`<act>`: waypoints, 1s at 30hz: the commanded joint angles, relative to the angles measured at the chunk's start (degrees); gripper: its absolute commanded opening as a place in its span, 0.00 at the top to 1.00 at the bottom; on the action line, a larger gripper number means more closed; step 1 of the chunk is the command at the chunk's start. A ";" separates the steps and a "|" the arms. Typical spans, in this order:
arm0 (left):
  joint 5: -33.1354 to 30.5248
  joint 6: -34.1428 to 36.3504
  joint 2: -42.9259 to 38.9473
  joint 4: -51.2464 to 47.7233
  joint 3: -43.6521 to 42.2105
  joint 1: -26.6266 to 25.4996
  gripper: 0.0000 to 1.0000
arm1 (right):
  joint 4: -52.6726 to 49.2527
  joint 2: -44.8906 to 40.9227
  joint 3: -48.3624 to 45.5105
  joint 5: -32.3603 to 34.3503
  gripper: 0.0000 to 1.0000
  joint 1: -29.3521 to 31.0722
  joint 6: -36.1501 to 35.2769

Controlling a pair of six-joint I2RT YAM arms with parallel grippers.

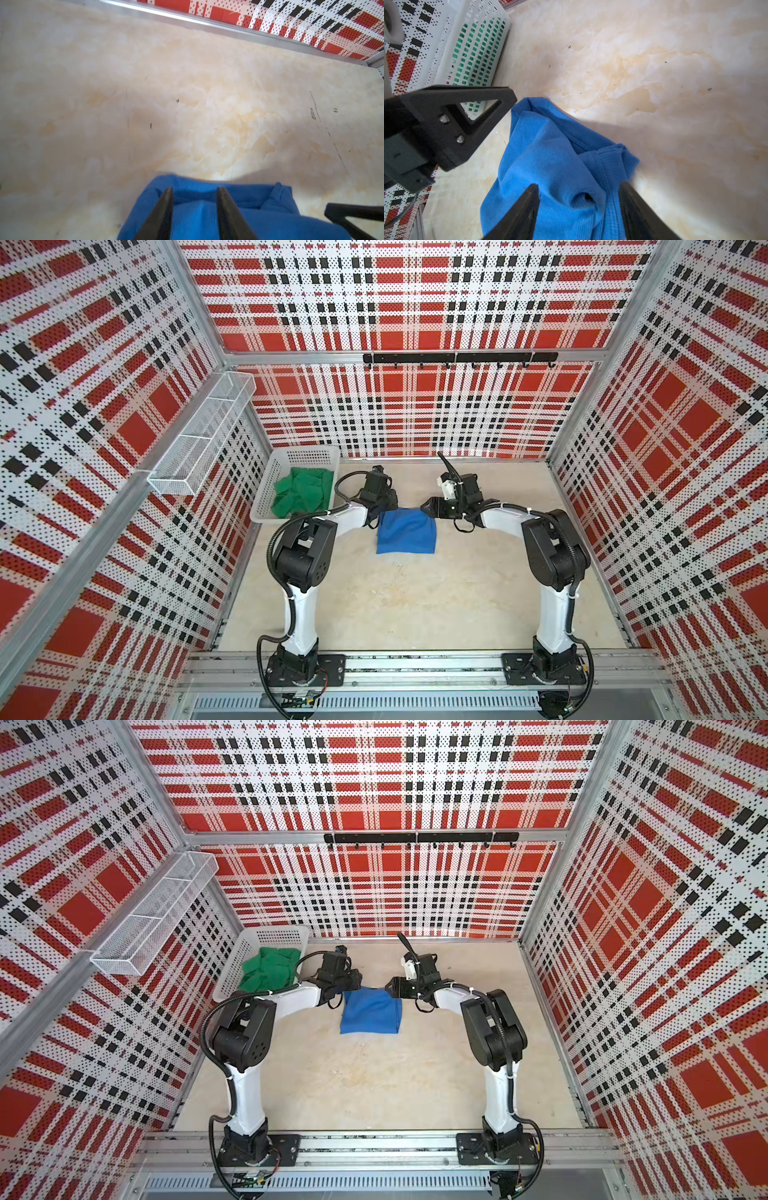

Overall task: Fold and stack the tank tops
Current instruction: 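Grasp opposite sides of the folded blue square with both grippers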

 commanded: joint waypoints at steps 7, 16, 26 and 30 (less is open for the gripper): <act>1.19 4.18 4.79 -6.47 2.87 1.06 0.69 | 2.90 3.19 0.52 -0.20 0.43 0.57 0.94; 1.12 5.95 4.24 -7.81 1.14 1.28 0.85 | 3.00 3.55 0.22 1.06 0.60 0.55 1.30; 1.52 7.44 -1.38 -7.51 1.11 0.31 1.00 | 2.59 -0.78 -1.16 1.57 0.92 0.59 1.47; 1.53 5.53 -7.07 -5.91 -2.48 0.25 1.00 | 2.54 -3.22 -2.33 1.01 0.95 0.59 1.65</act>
